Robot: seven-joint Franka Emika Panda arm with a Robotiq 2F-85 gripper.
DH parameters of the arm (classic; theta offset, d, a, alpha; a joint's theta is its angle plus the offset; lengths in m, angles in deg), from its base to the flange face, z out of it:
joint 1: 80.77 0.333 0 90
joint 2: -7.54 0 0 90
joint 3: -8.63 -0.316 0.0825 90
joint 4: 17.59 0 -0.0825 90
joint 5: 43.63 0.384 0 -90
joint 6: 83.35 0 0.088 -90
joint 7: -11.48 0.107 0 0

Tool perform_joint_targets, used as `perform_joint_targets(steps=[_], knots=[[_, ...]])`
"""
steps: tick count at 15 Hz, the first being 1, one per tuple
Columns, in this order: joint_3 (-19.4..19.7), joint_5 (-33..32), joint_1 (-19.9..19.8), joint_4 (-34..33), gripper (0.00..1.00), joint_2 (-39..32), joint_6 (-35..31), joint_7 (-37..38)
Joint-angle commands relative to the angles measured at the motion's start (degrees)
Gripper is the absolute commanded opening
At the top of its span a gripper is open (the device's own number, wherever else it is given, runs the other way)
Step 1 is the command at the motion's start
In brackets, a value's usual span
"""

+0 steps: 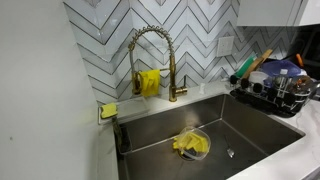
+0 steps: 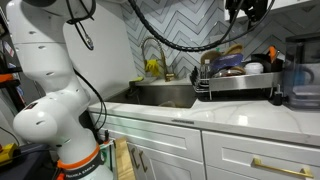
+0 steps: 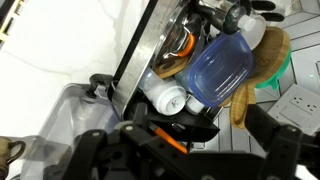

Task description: Put the lid on the lunch box, then put the lunch box on the rack

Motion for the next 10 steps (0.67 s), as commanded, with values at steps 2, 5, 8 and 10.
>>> perform_joint_targets(steps=[2, 5, 8, 10], knots=[[1.5, -2.1, 0.4, 6.6, 1.0, 6.2, 0.1, -0.5], [2.3, -1.3, 0.4, 7.9, 1.0, 7.8, 0.5, -0.4], [2.7, -0.9, 0.8, 5.3, 1.0, 5.9, 0.3, -0.1], [2.7, -0.9, 0.8, 5.8, 1.0, 6.3, 0.3, -0.1]])
